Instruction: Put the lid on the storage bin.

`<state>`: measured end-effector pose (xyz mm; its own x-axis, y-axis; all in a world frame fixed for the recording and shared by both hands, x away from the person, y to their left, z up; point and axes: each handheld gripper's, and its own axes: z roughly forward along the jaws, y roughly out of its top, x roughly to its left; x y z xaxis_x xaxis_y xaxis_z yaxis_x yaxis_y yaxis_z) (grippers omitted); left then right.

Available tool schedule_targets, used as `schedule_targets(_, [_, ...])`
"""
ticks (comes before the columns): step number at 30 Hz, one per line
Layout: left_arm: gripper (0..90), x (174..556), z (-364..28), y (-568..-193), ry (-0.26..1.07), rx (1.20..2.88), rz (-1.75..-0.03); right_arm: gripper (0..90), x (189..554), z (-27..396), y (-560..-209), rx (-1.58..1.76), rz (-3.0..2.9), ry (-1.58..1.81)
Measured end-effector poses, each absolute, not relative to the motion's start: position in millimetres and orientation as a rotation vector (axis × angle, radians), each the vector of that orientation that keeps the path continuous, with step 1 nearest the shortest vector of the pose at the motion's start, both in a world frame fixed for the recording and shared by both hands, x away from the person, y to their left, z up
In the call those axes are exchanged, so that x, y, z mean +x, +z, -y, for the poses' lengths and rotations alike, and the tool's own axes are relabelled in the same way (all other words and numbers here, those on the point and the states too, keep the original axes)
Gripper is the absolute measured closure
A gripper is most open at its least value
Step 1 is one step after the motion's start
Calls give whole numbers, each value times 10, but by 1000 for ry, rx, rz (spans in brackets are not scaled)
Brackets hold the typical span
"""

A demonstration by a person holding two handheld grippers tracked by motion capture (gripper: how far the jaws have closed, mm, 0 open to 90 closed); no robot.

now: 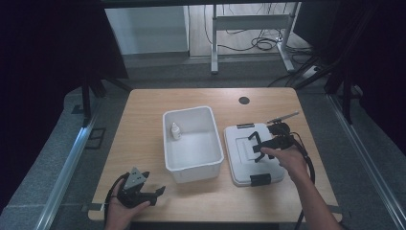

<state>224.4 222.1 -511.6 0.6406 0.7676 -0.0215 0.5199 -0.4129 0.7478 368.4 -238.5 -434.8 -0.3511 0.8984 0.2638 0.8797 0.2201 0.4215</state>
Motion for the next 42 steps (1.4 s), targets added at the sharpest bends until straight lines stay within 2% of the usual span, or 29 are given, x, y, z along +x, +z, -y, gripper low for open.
schedule_targets(5, [182, 2246, -2216, -5129, 420, 2114, -997, 317, 3816, 2391, -4337, 1786, -2437, 760])
schedule_targets(11, [182, 2251, -2222, -5139, 414, 2113, -1002, 370, 3914, 2418, -4393, 1824, -2443, 744])
schedule_targets(25, [189, 2273, -2218, -5152, 384, 2103, -1023, 595, 4163, 2451, -4510, 1857, -2537, 657])
schedule_targets(42, [190, 2285, -2240, -5182, 388, 2119, -1026, 766, 4237, 2399, -4589, 1938, -2504, 598])
